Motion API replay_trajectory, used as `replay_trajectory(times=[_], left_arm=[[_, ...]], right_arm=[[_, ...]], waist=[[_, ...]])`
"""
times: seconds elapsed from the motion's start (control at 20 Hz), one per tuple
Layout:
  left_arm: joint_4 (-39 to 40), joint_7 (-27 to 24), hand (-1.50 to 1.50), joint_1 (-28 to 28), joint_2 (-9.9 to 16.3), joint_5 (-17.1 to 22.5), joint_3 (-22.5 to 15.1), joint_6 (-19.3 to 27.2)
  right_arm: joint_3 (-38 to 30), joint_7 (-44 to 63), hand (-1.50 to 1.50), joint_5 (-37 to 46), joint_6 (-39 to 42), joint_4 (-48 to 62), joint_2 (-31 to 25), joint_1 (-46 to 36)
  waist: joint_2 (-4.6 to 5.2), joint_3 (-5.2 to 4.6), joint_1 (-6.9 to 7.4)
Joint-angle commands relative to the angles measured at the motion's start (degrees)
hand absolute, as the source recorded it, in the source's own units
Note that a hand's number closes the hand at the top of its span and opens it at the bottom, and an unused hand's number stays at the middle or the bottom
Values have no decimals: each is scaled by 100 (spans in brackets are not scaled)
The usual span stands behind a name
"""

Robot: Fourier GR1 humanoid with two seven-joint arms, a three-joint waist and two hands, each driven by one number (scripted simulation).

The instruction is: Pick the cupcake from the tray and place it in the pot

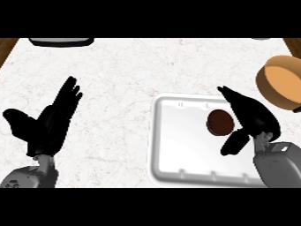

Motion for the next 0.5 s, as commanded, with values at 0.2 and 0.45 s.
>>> replay_trajectory(times=[0.2, 0.45], left_arm=[[-81, 105, 0, -30, -323, -320, -15, 36], [436, -457, 0, 147, -57, 67, 456, -525]], right_arm=[[-105, -518, -150, 584, -62, 684, 250, -83], [-93, -632, -150, 863, -181, 1257, 207, -72]], waist=[[-2, 0, -10], [4, -1, -6]])
